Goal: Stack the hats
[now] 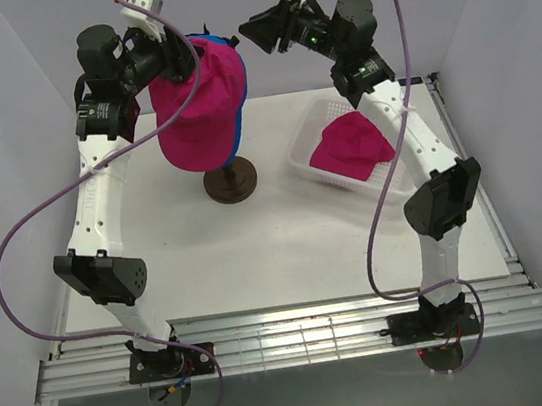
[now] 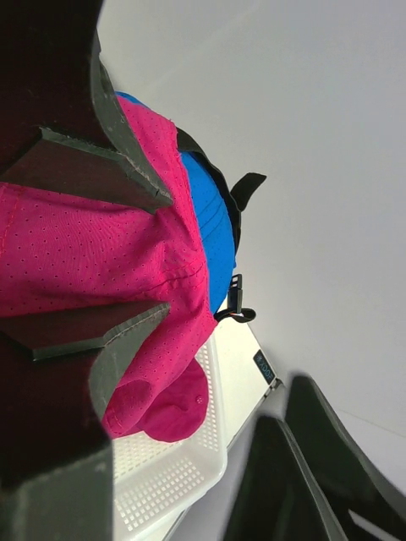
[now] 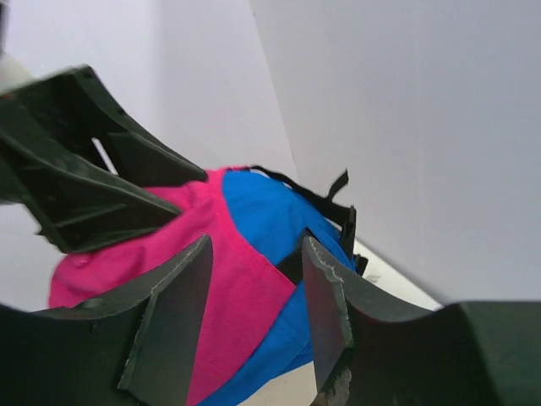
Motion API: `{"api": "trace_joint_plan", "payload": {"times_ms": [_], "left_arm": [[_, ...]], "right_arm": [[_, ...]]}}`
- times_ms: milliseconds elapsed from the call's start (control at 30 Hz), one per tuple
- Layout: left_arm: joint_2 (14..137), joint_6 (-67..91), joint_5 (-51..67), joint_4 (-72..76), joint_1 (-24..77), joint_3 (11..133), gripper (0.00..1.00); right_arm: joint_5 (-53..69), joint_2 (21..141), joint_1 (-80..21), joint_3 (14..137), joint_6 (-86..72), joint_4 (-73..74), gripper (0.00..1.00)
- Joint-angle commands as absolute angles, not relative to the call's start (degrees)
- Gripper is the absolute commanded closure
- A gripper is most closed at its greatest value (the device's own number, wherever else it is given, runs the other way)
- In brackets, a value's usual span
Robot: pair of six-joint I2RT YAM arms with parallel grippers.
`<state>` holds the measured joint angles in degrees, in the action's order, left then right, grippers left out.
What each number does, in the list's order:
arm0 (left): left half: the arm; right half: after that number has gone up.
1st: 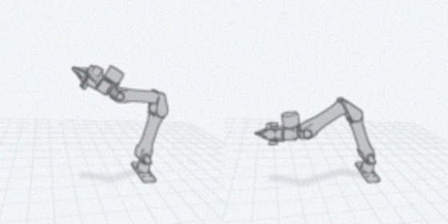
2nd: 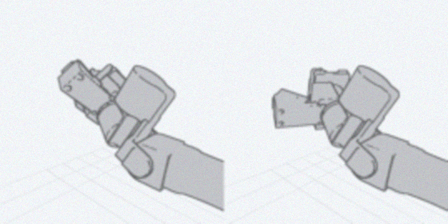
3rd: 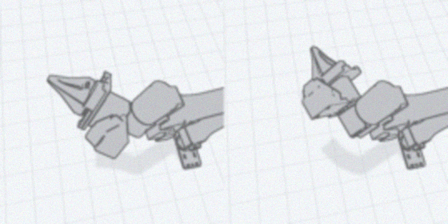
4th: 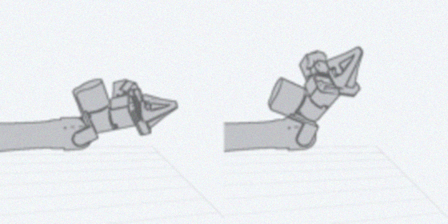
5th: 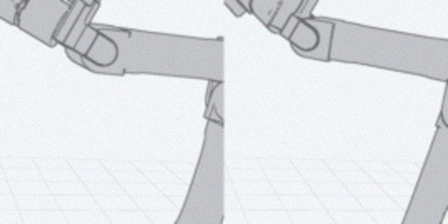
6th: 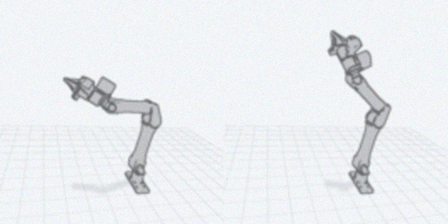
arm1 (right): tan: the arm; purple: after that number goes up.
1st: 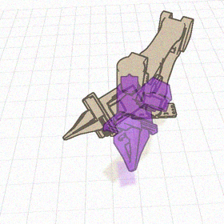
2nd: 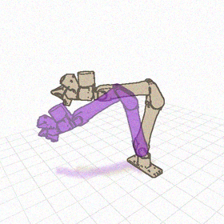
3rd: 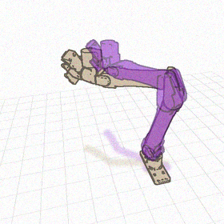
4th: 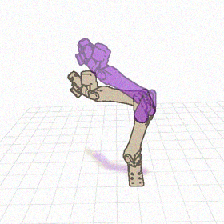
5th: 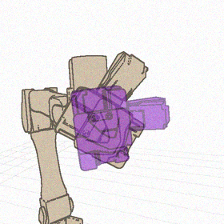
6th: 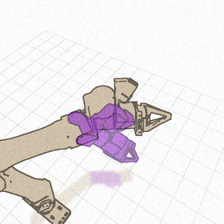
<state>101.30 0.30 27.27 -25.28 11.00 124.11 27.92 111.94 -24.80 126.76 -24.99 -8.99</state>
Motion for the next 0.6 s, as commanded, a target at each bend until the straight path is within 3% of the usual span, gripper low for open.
{"api": "trace_joint_plan", "payload": {"times_ms": [0,567], "left_arm": [[101.25,1.23,26.28,-29.36,11.07,122.34,0.42],[101.43,2.11,27.16,-29.36,11.16,122.7,0.42]], "right_arm": [[32.69,115.92,-24.96,129.11,-30.23,-20.11,0.47],[31.64,121.81,-26.28,127.97,-38.15,-26.89,0.51]]}}
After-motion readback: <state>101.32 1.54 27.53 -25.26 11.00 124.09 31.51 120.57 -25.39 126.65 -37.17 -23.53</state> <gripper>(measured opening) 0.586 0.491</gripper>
